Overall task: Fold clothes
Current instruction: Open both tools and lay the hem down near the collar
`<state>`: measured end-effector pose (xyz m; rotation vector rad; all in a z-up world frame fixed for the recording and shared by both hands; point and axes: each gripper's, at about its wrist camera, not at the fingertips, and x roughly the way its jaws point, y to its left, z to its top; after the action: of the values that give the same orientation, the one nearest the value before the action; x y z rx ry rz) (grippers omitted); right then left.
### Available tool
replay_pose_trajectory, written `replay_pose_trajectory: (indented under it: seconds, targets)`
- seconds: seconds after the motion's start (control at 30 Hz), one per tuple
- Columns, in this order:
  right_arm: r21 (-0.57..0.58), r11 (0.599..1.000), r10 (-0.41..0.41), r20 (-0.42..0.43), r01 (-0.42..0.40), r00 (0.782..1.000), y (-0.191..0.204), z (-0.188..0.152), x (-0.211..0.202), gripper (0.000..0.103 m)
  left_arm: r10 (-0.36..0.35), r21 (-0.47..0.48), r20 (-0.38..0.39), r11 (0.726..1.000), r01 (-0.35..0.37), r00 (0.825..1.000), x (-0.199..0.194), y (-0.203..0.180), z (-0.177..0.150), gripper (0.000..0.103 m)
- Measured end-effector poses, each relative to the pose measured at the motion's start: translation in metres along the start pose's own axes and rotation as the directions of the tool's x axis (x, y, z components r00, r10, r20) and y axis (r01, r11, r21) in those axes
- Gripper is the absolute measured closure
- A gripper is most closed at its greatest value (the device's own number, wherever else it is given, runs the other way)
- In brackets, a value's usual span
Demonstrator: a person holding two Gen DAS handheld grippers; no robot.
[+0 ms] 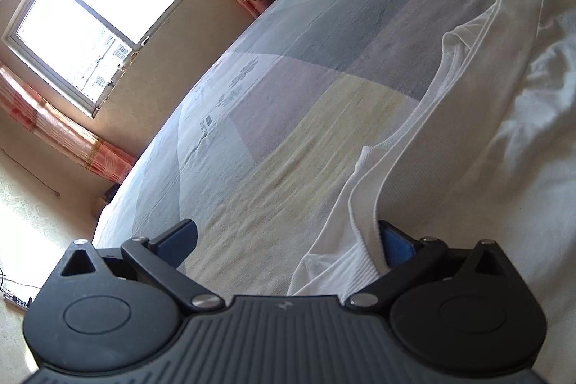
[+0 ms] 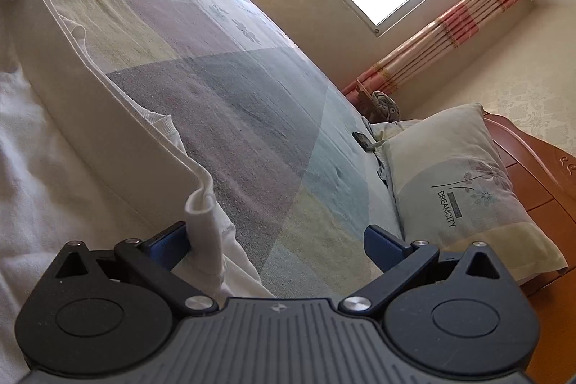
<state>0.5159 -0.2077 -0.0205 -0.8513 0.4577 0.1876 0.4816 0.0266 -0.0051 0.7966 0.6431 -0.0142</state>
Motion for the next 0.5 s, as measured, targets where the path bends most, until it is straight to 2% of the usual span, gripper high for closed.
replay_pose_trajectory:
  seconds: [0.13,0.23,0.33,0.37,0.43,0.47,0.5]
  targets:
    - [0.044,0.999,0.007,0.020,-0.008,1.000,-0.013,-0.003,-0.006,0.000,-0.018,-0.020,0.019,1.000,0.018,1.000,-0.002,0.013,0.002,0.000]
    - [0.093,0.995,0.031,0.006,-0.032,0.999,-0.021,-0.004,-0.006,0.000,-0.102,-0.131,0.042,0.986,0.107,0.994,-0.002,0.033,0.009,0.000]
    - [0.168,0.983,0.080,0.009,-0.080,0.997,-0.027,-0.007,-0.014,0.000,-0.173,-0.272,0.053,0.945,0.181,0.983,0.002,0.059,0.008,0.001]
    - [0.185,0.978,0.092,0.014,-0.093,0.996,-0.027,-0.008,-0.019,0.000,-0.183,-0.311,0.049,0.931,0.190,0.982,0.004,0.067,0.007,0.001]
    - [0.210,0.972,0.108,0.025,-0.111,0.994,-0.026,-0.012,-0.029,0.000,-0.156,-0.382,0.028,0.911,0.155,0.987,0.006,0.080,0.004,0.001]
    - [0.225,0.966,0.121,0.031,-0.125,0.992,-0.026,-0.013,-0.034,0.000,-0.159,-0.420,0.036,0.894,0.159,0.987,0.002,0.085,0.002,0.001]
    - [0.245,0.957,0.148,0.039,-0.153,0.988,-0.028,-0.014,-0.038,0.000,-0.196,-0.457,0.056,0.867,0.199,0.979,-0.003,0.088,-0.002,0.001]
